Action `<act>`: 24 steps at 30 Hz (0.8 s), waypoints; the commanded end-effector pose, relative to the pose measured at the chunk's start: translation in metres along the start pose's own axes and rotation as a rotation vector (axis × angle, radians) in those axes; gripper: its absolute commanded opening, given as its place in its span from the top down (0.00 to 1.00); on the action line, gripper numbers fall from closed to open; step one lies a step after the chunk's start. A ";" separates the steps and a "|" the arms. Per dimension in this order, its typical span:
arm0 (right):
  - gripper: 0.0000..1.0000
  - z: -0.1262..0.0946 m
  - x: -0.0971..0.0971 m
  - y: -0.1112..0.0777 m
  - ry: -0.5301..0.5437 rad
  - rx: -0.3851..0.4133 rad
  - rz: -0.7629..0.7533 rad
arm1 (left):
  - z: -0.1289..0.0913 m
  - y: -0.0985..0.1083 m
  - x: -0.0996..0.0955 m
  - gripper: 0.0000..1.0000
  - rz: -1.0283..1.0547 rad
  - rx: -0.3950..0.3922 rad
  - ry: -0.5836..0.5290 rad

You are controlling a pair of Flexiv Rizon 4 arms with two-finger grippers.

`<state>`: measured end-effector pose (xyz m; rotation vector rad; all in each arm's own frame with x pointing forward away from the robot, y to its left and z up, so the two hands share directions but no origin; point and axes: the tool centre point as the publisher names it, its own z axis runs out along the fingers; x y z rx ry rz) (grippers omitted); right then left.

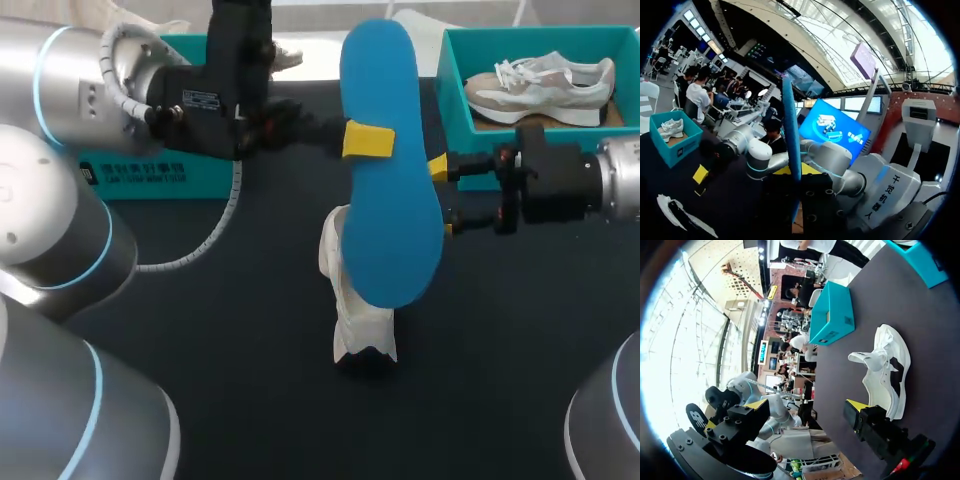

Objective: Take the shoe out of the shoebox, open the shoe tongue, remove and reinsert the insole, then place the shoe into the shoebox

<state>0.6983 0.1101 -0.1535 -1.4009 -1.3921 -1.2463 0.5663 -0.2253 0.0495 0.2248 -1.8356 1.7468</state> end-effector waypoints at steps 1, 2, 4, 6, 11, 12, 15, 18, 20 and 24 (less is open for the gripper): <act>0.00 0.002 0.000 0.001 0.000 -0.001 0.000 | -0.005 0.004 0.002 1.00 0.572 0.066 0.058; 0.00 0.002 0.000 0.001 0.000 -0.001 0.000 | -0.006 0.002 0.003 1.00 0.606 0.039 0.047; 0.00 0.002 0.000 0.001 0.000 -0.001 0.000 | -0.011 0.000 0.006 1.00 0.688 0.007 0.043; 0.00 0.002 0.000 0.001 0.000 -0.001 0.000 | -0.013 -0.001 0.007 1.00 0.738 -0.030 0.037; 0.00 0.002 0.000 0.001 0.000 -0.001 0.000 | -0.013 -0.001 0.007 1.00 0.738 -0.030 0.037; 0.00 0.002 0.000 0.001 0.000 -0.001 0.000 | -0.013 -0.001 0.007 1.00 0.738 -0.030 0.037; 0.00 0.002 0.000 0.001 0.000 -0.001 0.000 | -0.013 -0.001 0.007 1.00 0.738 -0.030 0.037; 0.00 0.002 0.000 0.001 0.000 -0.001 0.000 | -0.013 -0.001 0.007 1.00 0.738 -0.030 0.037; 0.00 0.002 0.000 0.001 0.000 -0.001 0.000 | -0.013 -0.001 0.007 1.00 0.738 -0.030 0.037; 0.00 0.002 0.000 0.001 0.000 -0.001 0.000 | -0.030 0.014 -0.010 1.00 0.991 -0.019 -0.040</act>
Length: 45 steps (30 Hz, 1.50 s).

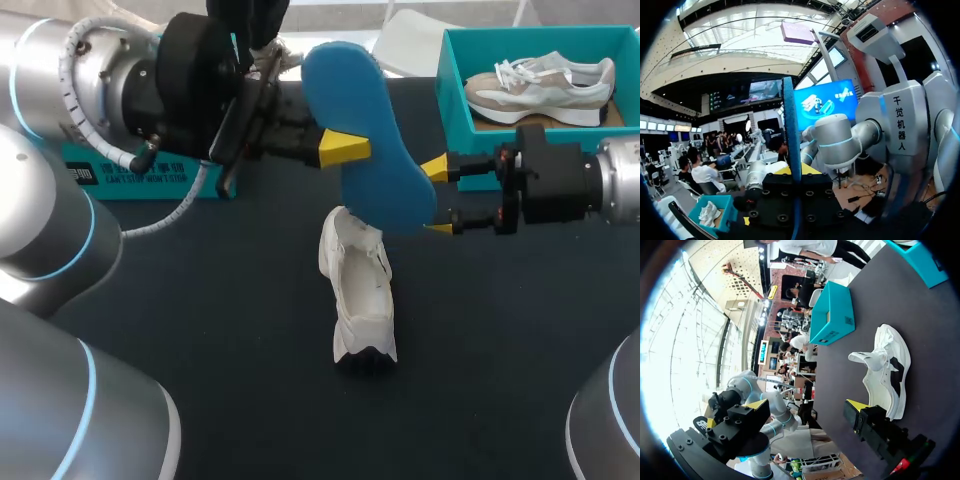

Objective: Take the shoe out of the shoebox, open the shoe tongue, remove and reinsert the insole, then place the shoe into the shoebox

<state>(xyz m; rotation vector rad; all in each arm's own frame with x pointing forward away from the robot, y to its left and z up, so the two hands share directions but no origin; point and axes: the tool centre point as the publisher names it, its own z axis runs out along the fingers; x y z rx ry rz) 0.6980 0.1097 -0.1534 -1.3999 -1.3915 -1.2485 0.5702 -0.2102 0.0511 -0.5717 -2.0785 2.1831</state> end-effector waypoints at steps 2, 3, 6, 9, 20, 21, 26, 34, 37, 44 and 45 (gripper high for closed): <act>0.00 0.003 0.000 0.001 -0.002 0.000 0.001 | -0.024 0.030 -0.001 1.00 0.379 -0.057 -0.090; 0.00 0.003 0.000 0.001 -0.002 0.000 0.001 | -0.029 0.033 -0.003 1.00 0.401 -0.038 -0.107; 0.00 0.003 0.000 0.001 -0.002 0.000 0.001 | -0.037 0.044 -0.006 1.00 0.602 -0.041 -0.109; 0.00 0.003 0.000 0.001 -0.002 0.000 0.001 | -0.042 0.052 -0.011 1.00 0.795 -0.067 -0.100; 0.00 0.003 0.000 0.001 -0.002 0.000 0.001 | -0.055 0.085 -0.014 1.00 1.314 0.017 -0.078; 0.00 0.003 0.000 0.001 -0.002 0.000 0.001 | -0.056 0.088 -0.013 1.00 1.341 0.030 -0.087; 0.00 0.003 0.000 0.001 -0.002 0.000 0.001 | -0.058 0.100 -0.012 1.00 1.338 -0.013 -0.055; 0.00 0.003 0.000 0.001 -0.002 0.000 0.001 | -0.058 0.100 -0.012 1.00 1.338 -0.013 -0.055; 0.00 0.003 0.000 0.001 -0.002 0.000 0.001 | -0.058 0.100 -0.012 1.00 1.338 -0.013 -0.055; 0.00 -0.002 0.006 0.002 0.010 -0.074 0.025 | -0.084 0.138 -0.010 1.00 1.414 -0.244 -0.204; 0.00 -0.002 0.007 0.002 0.016 -0.084 0.029 | -0.086 0.140 -0.010 1.00 1.434 -0.246 -0.212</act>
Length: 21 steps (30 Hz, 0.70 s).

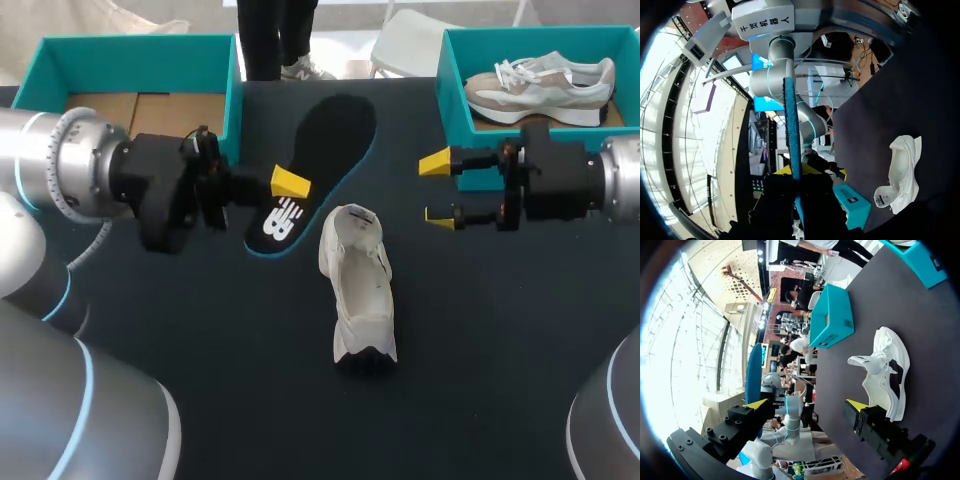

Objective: Take the shoe out of the shoebox, open the shoe tongue, remove and reinsert the insole, then place the shoe into the shoebox

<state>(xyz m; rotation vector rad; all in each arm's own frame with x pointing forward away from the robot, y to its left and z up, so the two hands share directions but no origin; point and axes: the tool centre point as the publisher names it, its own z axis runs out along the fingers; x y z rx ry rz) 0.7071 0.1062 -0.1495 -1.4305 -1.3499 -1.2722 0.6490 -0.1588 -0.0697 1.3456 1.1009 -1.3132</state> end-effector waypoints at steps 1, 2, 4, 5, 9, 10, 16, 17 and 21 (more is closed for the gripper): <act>0.00 0.001 0.008 -0.007 0.006 -0.047 0.010 | -0.014 -0.017 0.019 1.00 0.057 -0.163 -0.013; 0.00 0.003 0.012 -0.006 0.007 -0.044 0.005 | -0.015 -0.015 0.022 1.00 0.050 -0.178 -0.011; 0.00 0.007 0.018 -0.005 0.016 -0.037 0.003 | -0.014 -0.013 0.028 1.00 0.058 -0.202 -0.003; 0.00 0.009 0.020 -0.004 0.028 -0.028 0.011 | -0.012 -0.011 0.033 1.00 0.064 -0.210 0.011; 0.00 0.016 0.024 -0.004 0.043 -0.023 0.052 | 0.000 -0.006 0.045 1.00 0.045 -0.245 0.012; 0.00 0.018 0.026 -0.004 0.042 -0.016 0.046 | 0.003 -0.004 0.048 1.00 0.047 -0.257 0.018; 0.08 0.023 0.033 -0.008 0.050 0.027 0.050 | 0.024 -0.004 0.057 1.00 0.036 -0.277 -0.016; 0.15 0.024 0.033 -0.009 0.052 0.039 0.053 | 0.027 -0.004 0.058 1.00 0.036 -0.276 -0.014; 0.27 0.028 0.036 -0.009 0.044 0.076 0.064 | 0.040 -0.001 0.059 1.00 0.046 -0.272 -0.011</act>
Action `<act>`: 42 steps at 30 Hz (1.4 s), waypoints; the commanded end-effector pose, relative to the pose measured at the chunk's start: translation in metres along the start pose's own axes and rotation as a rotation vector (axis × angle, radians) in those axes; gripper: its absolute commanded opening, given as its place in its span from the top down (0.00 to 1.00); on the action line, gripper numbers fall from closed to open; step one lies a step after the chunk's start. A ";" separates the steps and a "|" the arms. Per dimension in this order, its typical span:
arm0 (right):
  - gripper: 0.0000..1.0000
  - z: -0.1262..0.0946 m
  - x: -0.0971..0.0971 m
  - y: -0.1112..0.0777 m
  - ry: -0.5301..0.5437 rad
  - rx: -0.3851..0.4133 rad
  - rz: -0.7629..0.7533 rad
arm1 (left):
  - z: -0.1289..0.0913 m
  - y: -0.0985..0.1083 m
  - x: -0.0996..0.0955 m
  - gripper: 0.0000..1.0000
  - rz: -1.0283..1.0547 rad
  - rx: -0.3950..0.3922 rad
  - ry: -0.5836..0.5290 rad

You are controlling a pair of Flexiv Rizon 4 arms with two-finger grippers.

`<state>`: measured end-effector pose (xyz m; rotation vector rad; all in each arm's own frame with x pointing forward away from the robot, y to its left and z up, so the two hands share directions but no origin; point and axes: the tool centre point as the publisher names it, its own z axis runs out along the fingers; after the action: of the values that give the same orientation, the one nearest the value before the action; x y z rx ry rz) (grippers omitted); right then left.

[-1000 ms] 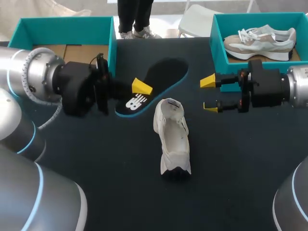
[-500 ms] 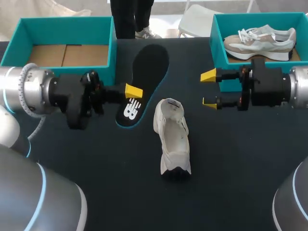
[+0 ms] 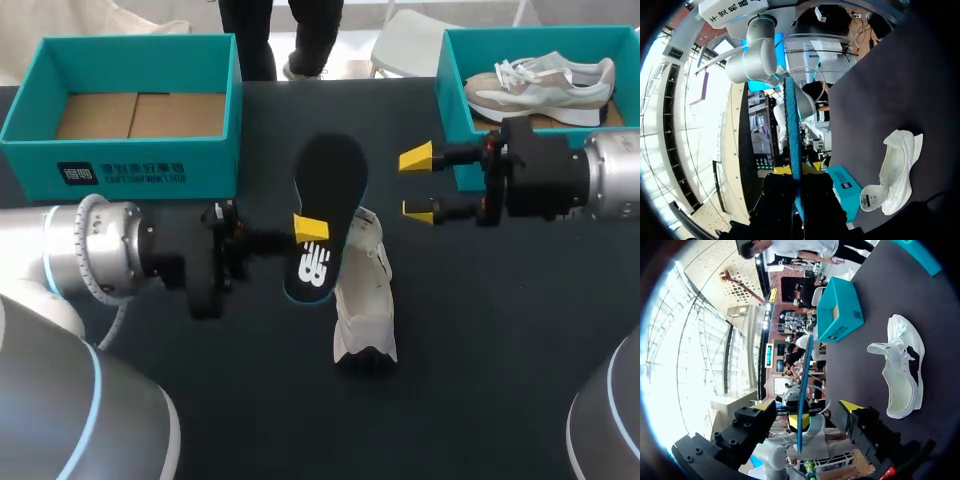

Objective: Take the shoe out of the shoebox, open the shoe tongue, remove and reinsert the insole, then place the shoe into the shoebox

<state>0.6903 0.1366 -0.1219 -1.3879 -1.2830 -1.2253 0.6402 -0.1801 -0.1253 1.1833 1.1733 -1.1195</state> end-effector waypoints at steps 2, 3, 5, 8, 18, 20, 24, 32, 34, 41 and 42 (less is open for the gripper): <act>0.26 0.009 0.003 0.010 -0.008 0.040 0.003 | 0.025 0.001 0.004 1.00 0.011 -0.036 0.010; 0.26 0.010 0.004 0.010 -0.006 0.044 0.002 | 0.028 0.001 0.004 1.00 0.010 -0.027 0.014; 0.25 0.013 0.004 0.011 -0.003 0.055 0.003 | 0.033 0.001 0.003 1.00 0.011 -0.026 0.017; 0.24 0.018 0.003 0.011 0.007 0.063 0.003 | 0.040 0.001 0.002 1.00 0.014 -0.026 0.018; 0.64 0.026 0.002 0.011 0.025 0.081 0.002 | 0.056 0.001 0.001 1.00 0.029 -0.016 0.013; 0.72 0.026 0.002 0.011 0.027 0.082 0.003 | 0.057 0.002 0.001 1.00 0.031 -0.019 0.012; 0.79 0.029 0.002 0.011 0.043 0.089 0.001 | 0.059 0.005 0.001 1.00 0.048 -0.026 0.018; 1.00 0.028 0.001 0.011 0.056 0.086 -0.002 | 0.060 0.009 0.002 1.00 0.050 -0.025 0.028; 1.00 0.027 0.001 0.011 0.054 0.084 -0.002 | 0.060 0.009 0.002 1.00 0.045 -0.023 0.029; 1.00 0.022 -0.007 0.013 0.063 0.071 0.000 | 0.041 0.015 0.000 0.00 0.005 -0.008 0.068; 1.00 0.021 -0.009 0.014 0.064 0.069 0.005 | 0.036 0.018 -0.001 0.00 -0.008 0.000 0.080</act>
<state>0.7074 0.1560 -0.1286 -1.2932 -1.2727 -1.1976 0.6583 -0.2324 -0.1296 1.1991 1.2209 -1.0743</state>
